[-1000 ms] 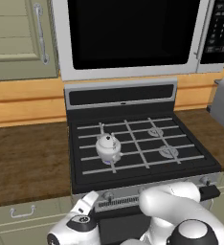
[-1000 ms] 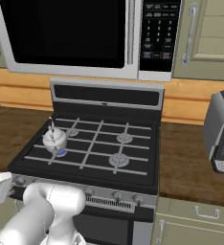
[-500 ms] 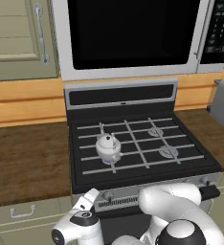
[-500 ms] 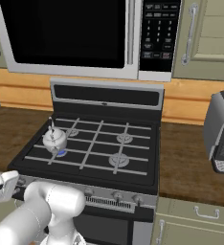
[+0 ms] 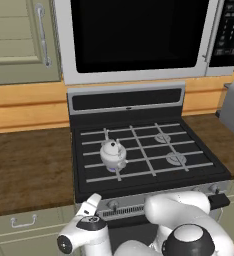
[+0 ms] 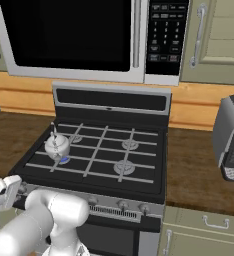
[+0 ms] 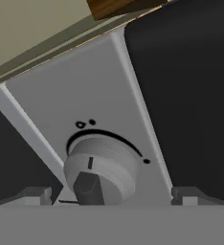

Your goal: Turn off the front left burner of the stove.

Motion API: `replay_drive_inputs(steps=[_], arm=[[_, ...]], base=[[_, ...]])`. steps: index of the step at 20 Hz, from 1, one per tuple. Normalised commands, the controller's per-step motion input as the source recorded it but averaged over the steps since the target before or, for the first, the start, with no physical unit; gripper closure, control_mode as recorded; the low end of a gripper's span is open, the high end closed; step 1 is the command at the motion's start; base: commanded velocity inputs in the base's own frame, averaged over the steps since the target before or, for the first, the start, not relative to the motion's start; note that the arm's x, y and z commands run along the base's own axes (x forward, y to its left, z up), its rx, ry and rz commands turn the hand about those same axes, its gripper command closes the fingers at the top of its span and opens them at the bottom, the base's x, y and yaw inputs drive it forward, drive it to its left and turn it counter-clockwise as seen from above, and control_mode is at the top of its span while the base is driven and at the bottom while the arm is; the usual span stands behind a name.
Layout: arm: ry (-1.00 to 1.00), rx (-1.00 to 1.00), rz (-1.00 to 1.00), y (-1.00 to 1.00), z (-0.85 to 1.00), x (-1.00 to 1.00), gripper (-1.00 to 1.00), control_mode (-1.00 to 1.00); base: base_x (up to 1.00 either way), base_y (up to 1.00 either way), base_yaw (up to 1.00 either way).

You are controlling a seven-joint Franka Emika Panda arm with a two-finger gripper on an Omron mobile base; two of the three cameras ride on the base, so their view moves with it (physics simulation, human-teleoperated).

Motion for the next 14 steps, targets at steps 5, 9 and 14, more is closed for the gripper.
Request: replay_drive_inputs(steps=[5,9,14], arm=[[-0.03,-0.05,0.0,0.36,-0.36,0.0,-1.0,-1.0],[0.0,0.0,0.0,0.32,-0.11,0.0,-1.0,-1.0],[0.01,-0.01,0.0,0.53,0.0,0.0,-1.0,-1.0]], base=[[0.0,0.0,0.0],[0.0,0.0,0.0],[0.0,0.0,0.0]])
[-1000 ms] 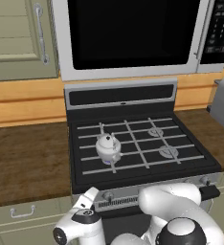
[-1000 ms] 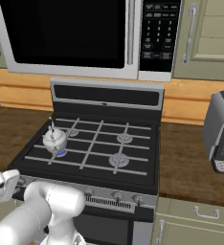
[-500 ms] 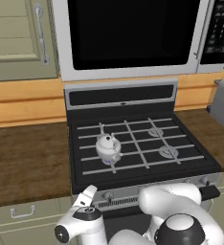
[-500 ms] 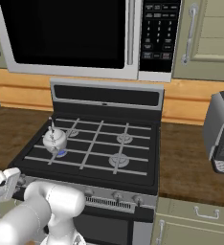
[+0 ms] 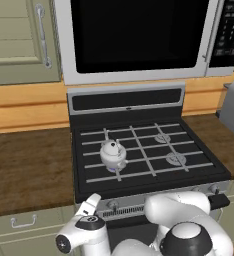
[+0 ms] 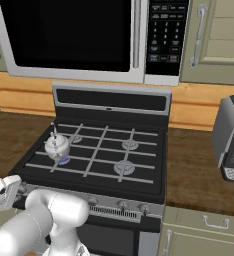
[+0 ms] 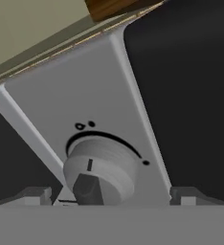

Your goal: Turn off the front left burner of the stove.

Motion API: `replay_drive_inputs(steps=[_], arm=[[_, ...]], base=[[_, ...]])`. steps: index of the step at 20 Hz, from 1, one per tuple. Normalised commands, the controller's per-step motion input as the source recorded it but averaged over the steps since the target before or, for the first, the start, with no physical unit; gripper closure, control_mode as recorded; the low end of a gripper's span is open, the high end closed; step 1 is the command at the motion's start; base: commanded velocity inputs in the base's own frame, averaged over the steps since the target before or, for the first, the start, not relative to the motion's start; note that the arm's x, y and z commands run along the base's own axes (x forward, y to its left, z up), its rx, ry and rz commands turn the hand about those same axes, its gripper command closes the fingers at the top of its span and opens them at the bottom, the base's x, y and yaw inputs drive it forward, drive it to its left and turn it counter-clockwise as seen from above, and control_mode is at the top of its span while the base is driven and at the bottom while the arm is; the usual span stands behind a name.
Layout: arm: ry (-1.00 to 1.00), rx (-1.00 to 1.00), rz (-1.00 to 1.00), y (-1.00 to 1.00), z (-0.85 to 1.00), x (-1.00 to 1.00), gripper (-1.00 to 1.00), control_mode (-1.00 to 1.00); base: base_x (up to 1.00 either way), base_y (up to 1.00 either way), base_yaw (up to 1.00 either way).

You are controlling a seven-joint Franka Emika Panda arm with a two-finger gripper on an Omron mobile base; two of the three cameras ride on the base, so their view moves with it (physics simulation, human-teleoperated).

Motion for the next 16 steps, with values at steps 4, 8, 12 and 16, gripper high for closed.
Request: replay_drive_inputs(steps=[4,8,12,16], arm=[[0.0,-0.08,0.0,0.65,0.1,0.0,-1.0,-1.0],[0.0,-0.02,0.0,0.19,-0.02,0.02,-1.0,-1.0],[-0.07,0.0,-0.01,0.15,-0.04,0.33,-1.0,-1.0],[-0.02,0.0,-0.05,0.18,0.01,0.42,-1.0,-1.0]], base=[[0.0,0.0,0.0],[0.0,0.0,0.0],[0.0,0.0,0.0],[0.0,0.0,0.0]])
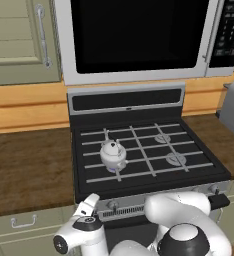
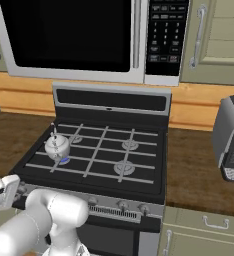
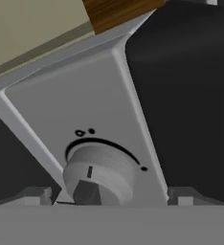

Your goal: Turn off the front left burner of the stove.

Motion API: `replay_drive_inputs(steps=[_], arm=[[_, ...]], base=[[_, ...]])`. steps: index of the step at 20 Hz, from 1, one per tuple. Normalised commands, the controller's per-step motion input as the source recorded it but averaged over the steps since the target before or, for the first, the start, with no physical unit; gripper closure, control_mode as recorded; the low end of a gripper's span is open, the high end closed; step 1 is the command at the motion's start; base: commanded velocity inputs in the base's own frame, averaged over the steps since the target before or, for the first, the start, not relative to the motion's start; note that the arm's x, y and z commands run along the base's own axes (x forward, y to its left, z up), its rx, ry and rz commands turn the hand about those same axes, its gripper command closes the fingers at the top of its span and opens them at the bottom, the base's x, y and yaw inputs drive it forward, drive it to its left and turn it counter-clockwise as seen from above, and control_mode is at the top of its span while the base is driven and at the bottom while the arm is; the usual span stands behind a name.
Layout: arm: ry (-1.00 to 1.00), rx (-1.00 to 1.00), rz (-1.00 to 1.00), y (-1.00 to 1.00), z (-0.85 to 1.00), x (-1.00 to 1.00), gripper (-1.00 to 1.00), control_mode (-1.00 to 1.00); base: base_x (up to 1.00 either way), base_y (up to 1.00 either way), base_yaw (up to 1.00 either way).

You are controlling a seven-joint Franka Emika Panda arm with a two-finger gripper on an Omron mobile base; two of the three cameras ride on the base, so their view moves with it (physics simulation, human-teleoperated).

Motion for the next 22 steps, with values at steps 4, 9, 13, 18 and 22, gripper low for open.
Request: replay_drive_inputs(steps=[4,9,13,18,22], arm=[[-0.26,0.09,-0.1,0.37,0.22,-0.36,-1.0,-1.0],[-0.07,0.0,-0.04,0.39,0.3,-0.05,-1.0,-1.0],[-0.07,0.11,0.0,-0.19,-0.24,0.12,-1.0,-1.0],[-0.11,0.02,0.0,-0.38,-0.68,-0.06,-1.0,-1.0],[-0.05,0.02,0.0,-0.14,-0.24,0.04,-1.0,-1.0]], base=[[0.0,0.0,0.0],[0.0,0.0,0.0],[0.0,0.0,0.0],[0.0,0.0,0.0],[0.0,0.0,0.0]])
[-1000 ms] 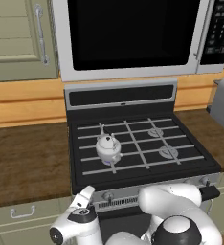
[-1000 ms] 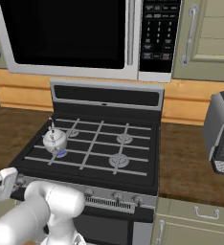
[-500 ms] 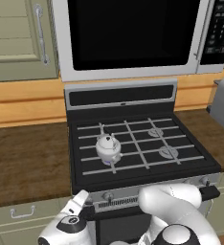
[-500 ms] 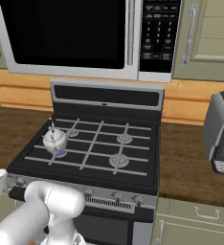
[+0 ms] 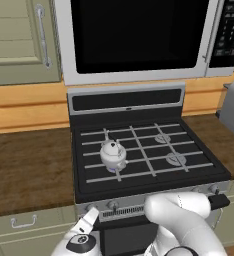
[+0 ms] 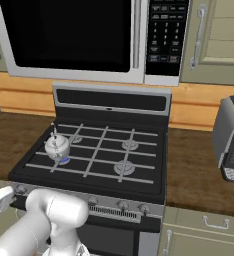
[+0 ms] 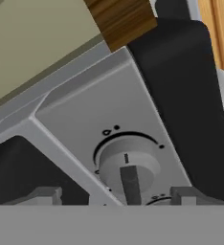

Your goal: Turn off the front left burner of the stove.

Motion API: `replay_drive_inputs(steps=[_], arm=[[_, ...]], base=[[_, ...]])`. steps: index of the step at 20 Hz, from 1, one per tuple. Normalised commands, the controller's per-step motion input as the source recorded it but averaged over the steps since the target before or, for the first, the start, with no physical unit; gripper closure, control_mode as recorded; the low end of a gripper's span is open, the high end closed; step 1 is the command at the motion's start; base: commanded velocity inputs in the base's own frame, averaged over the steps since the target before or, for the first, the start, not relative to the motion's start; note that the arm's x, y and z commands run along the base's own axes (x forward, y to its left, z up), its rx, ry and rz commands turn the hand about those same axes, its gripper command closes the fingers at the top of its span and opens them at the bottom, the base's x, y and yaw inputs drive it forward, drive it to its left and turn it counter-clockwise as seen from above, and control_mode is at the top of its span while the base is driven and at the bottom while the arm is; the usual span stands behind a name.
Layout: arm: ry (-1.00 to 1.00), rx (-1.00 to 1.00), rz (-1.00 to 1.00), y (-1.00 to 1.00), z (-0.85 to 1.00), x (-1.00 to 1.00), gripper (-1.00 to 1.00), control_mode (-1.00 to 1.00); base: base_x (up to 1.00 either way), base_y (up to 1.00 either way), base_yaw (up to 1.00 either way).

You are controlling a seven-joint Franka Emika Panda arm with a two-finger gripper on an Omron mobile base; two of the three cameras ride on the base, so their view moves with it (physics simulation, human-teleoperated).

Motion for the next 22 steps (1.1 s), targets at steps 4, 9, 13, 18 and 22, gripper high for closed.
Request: replay_drive_inputs(steps=[4,9,13,18,22], arm=[[-0.02,0.0,0.0,0.0,-0.06,0.43,-1.0,-1.0],[0.0,0.0,-0.02,0.0,0.15,0.35,-1.0,-1.0],[-0.06,0.07,0.0,-0.12,0.37,0.11,-1.0,-1.0],[-0.16,0.03,0.0,-0.12,0.16,-0.05,-1.0,-1.0],[0.0,0.0,0.01,-0.21,-0.01,0.0,-1.0,-1.0]], base=[[0.0,0.0,0.0],[0.0,0.0,0.0],[0.0,0.0,0.0],[0.0,0.0,0.0],[0.0,0.0,0.0]])
